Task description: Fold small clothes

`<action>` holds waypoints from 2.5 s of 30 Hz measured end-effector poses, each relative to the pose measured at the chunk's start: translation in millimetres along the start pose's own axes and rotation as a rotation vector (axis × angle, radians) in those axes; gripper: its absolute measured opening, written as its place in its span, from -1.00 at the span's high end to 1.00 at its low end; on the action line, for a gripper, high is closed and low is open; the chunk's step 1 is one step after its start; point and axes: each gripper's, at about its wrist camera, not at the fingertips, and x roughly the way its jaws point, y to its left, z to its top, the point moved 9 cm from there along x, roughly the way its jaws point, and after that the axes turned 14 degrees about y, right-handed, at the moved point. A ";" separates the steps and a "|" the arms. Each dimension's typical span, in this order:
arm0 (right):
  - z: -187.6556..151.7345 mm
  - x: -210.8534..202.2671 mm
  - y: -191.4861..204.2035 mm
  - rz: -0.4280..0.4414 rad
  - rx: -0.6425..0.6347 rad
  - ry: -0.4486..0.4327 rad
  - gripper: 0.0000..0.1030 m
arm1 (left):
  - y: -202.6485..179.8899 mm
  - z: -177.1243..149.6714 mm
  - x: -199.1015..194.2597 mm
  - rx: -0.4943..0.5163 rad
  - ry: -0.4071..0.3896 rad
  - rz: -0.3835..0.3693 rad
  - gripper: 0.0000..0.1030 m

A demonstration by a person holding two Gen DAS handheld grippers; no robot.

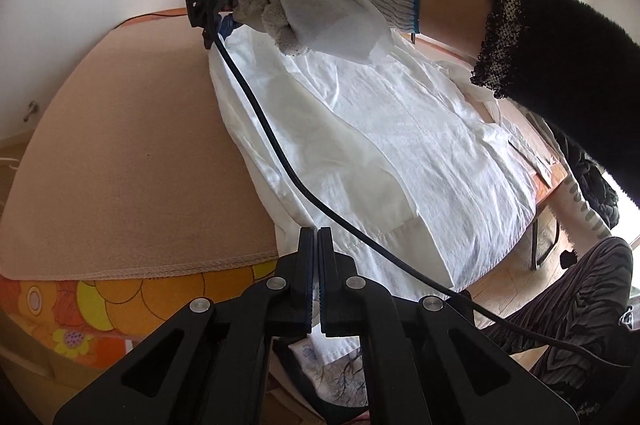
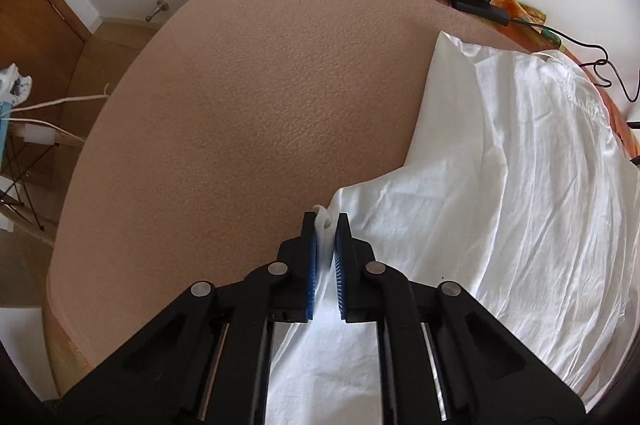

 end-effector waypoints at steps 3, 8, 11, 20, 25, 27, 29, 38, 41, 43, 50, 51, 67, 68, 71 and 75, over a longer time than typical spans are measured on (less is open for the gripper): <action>-9.1 -23.7 -18.5 0.056 0.022 -0.043 0.86 | -12.8 5.4 -1.8 0.019 0.002 -0.013 0.99; -26.3 -63.3 -63.9 0.128 0.071 -0.117 0.86 | -49.8 18.3 -8.5 0.092 -0.025 -0.051 0.99; -38.9 -76.5 -98.1 0.135 0.096 -0.153 0.86 | -74.2 26.3 -6.1 0.147 -0.026 -0.067 0.99; -75.4 -52.8 -184.9 0.177 0.203 -0.149 0.86 | -122.5 30.5 19.3 0.244 0.034 -0.102 0.99; -71.5 -32.4 -202.5 0.149 0.212 -0.134 0.86 | -133.8 21.0 15.7 0.247 0.112 -0.197 0.77; -71.0 -24.4 -206.5 0.164 0.218 -0.114 0.86 | -132.8 17.0 3.1 0.259 0.098 -0.198 0.77; -73.5 -19.8 -209.2 0.150 0.218 -0.104 0.86 | -122.0 20.5 -8.7 0.269 0.047 -0.145 0.77; -111.7 -55.0 -229.3 0.167 0.237 -0.177 0.67 | -90.3 41.2 5.5 0.228 0.034 -0.020 0.77; -134.0 -85.7 -244.2 0.194 0.263 -0.245 0.67 | -98.8 37.8 12.5 0.256 0.045 -0.011 0.77; -149.6 -105.7 -257.9 0.186 0.274 -0.284 0.56 | -104.9 37.6 14.1 0.269 0.044 -0.009 0.77; -225.6 -153.8 -332.3 0.121 0.382 -0.361 0.41 | -130.8 44.5 19.2 0.329 0.043 -0.019 0.77; -240.6 -157.4 -346.9 0.099 0.405 -0.361 0.40 | -133.6 46.0 20.6 0.334 0.046 -0.023 0.76; -483.2 -105.8 -522.5 0.019 0.829 -0.266 0.09 | -158.3 105.5 39.8 0.368 0.009 -0.002 0.71; -493.8 -100.5 -525.4 0.030 0.842 -0.264 0.08 | -158.2 110.4 41.9 0.361 0.014 -0.013 0.71; -509.9 -87.8 -530.5 0.049 0.864 -0.264 0.05 | -153.6 126.0 50.0 0.312 0.030 -0.023 0.71; -519.8 -73.4 -527.5 0.075 0.876 -0.252 -0.04 | -149.8 133.9 55.0 0.289 0.031 -0.013 0.71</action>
